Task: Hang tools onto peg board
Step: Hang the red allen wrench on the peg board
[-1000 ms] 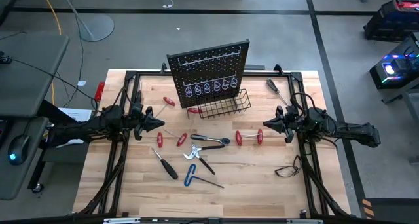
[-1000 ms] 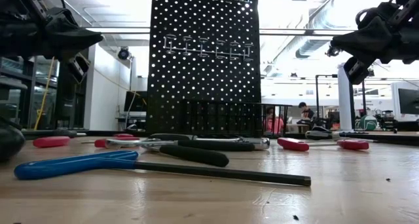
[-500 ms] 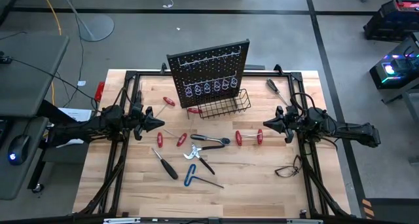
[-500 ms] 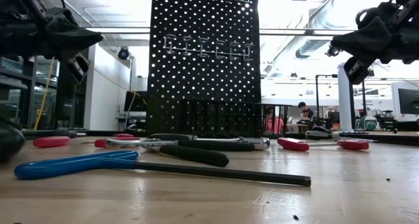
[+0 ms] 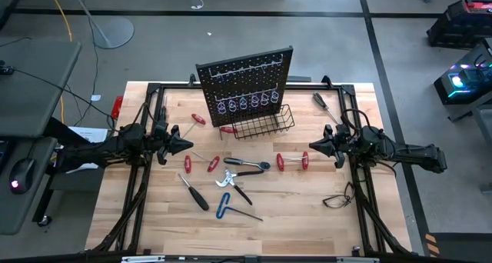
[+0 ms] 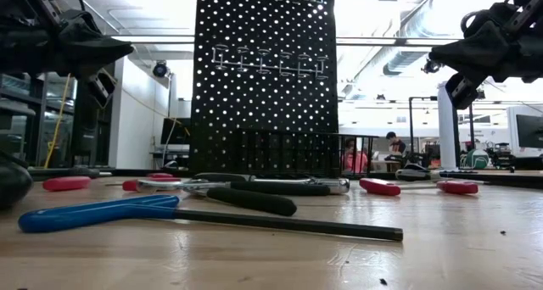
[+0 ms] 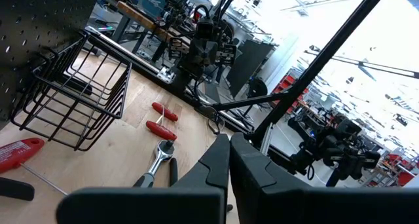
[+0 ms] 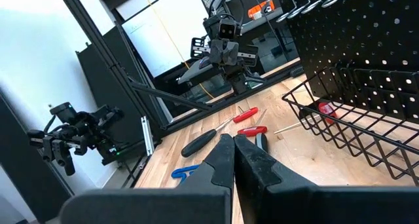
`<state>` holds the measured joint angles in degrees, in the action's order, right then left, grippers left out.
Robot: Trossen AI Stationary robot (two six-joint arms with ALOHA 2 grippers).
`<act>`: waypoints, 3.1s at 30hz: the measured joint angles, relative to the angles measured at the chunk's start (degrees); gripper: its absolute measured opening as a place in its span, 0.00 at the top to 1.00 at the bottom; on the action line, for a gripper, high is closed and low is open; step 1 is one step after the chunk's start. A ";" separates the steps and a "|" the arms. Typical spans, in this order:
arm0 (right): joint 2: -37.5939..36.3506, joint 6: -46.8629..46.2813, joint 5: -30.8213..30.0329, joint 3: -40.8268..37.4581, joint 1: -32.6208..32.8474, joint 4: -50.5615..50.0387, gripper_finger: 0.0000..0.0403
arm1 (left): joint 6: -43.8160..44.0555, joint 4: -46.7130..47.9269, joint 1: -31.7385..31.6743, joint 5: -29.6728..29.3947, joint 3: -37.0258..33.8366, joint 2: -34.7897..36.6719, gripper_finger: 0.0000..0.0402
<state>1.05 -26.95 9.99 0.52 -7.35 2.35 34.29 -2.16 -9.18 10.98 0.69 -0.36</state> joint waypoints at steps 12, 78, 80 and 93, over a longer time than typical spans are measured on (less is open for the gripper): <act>0.01 -0.01 -0.08 0.01 0.02 0.00 1.00 | 0.00 0.01 -0.01 0.00 0.00 0.00 1.00; 70.41 -6.67 18.03 45.64 15.56 -50.18 0.75 | 42.24 -14.10 10.71 -3.61 1.54 -11.26 1.00; 72.30 -3.55 13.35 45.67 16.17 -49.88 0.67 | 37.83 -14.45 12.73 -5.62 3.37 -14.43 1.00; 76.77 19.69 -6.16 45.67 12.45 -39.01 0.56 | 15.15 6.62 26.63 -9.39 26.99 -49.17 1.00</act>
<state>77.81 -7.27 3.84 46.19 5.10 -36.66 49.45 4.45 17.45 1.59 27.68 -49.53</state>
